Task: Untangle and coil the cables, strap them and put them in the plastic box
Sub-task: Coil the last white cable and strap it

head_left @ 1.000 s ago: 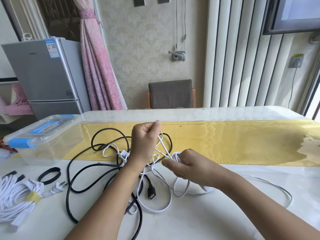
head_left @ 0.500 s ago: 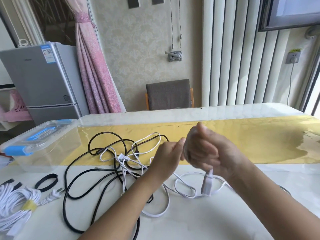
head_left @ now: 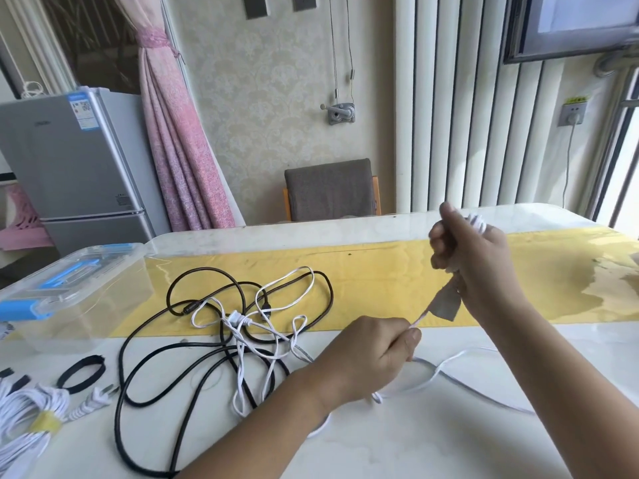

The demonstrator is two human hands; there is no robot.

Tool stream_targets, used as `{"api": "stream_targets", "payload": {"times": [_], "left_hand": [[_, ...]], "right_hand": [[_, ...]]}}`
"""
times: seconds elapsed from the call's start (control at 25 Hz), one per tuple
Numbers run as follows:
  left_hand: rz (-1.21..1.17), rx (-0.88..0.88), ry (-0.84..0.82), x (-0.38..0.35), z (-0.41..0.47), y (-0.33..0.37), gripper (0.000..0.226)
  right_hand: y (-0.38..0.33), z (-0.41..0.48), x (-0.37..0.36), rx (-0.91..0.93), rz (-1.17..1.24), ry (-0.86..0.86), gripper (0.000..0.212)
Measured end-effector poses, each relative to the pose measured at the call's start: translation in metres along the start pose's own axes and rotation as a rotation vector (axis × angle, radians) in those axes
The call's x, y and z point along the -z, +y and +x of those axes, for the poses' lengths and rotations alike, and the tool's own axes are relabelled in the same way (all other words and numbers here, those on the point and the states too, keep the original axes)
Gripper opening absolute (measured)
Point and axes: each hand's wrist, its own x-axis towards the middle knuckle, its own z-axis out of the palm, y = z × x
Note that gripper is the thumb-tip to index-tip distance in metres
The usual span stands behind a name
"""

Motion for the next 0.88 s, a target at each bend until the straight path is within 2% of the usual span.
{"api": "stream_targets", "payload": {"times": [0.2, 0.32, 0.4, 0.48, 0.6, 0.76, 0.88], "left_hand": [[0.094, -0.026, 0.153, 0.024, 0.001, -0.008, 0.029], [0.075, -0.097, 0.303, 0.038, -0.001, -0.009, 0.022], [0.063, -0.141, 0.412, 0.043, -0.001, -0.013, 0.021], [0.056, -0.153, 0.497, 0.048, 0.001, -0.015, 0.023], [0.088, -0.237, 0.517, 0.056, 0.003, -0.018, 0.020], [0.186, -0.279, 0.474, 0.057, 0.006, -0.029, 0.019], [0.198, -0.239, 0.475, 0.061, 0.006, -0.034, 0.026]], "right_hand": [[0.009, -0.007, -0.007, 0.256, -0.579, -0.269, 0.037], [0.021, -0.012, -0.013, 0.305, -0.867, -0.426, 0.040], [0.023, -0.016, -0.018, 0.214, -0.831, -0.499, 0.049], [0.020, -0.019, -0.022, 0.141, -0.728, -0.497, 0.061], [0.016, -0.023, -0.028, 0.108, -0.669, -0.541, 0.064], [0.013, -0.025, -0.027, -0.076, -0.644, -0.733, 0.058], [0.006, -0.028, -0.022, -0.261, -0.658, -0.987, 0.058]]}}
